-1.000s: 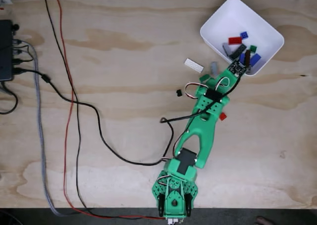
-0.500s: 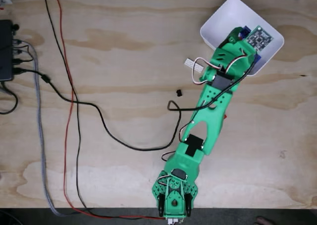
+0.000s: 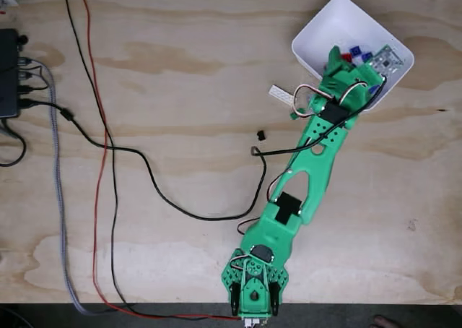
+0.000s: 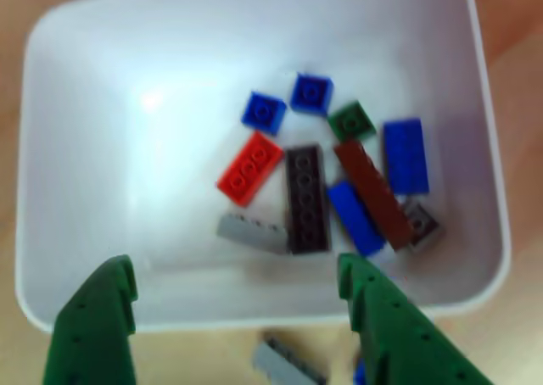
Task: Put all lego bricks in the bin.
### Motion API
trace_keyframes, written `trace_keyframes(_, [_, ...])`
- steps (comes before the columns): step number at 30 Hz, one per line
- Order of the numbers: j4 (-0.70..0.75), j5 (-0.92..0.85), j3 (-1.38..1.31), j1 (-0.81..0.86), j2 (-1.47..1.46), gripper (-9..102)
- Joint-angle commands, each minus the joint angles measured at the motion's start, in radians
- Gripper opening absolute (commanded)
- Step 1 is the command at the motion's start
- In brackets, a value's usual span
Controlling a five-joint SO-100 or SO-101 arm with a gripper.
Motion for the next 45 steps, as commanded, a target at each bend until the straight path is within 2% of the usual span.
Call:
trace_keyframes(1, [0.319, -0.043, 0.419, -0.098, 0.775, 21])
trace_keyframes(5, [0.195, -0.051, 0.864, -0.071, 0.966, 21])
trace_keyframes(8, [0.115, -0.072, 1.002, 0.041, 1.002, 21])
trace_keyframes(13, [0.029, -0.179, 1.057, 0.219, 0.911, 21])
trace_keyframes(16, [-0.097, -0.245, 1.074, 0.310, 0.804, 22])
trace_keyframes(22, [-0.305, -0.276, 1.080, 0.331, 0.584, 21])
trace_keyframes(30, [-0.298, -0.216, 1.049, 0.212, 0.529, 19])
trace_keyframes(39, [-0.318, -0.239, 1.072, 0.209, 0.528, 13])
trace_keyframes(45, [-0.348, -0.272, 1.120, 0.218, 0.545, 14])
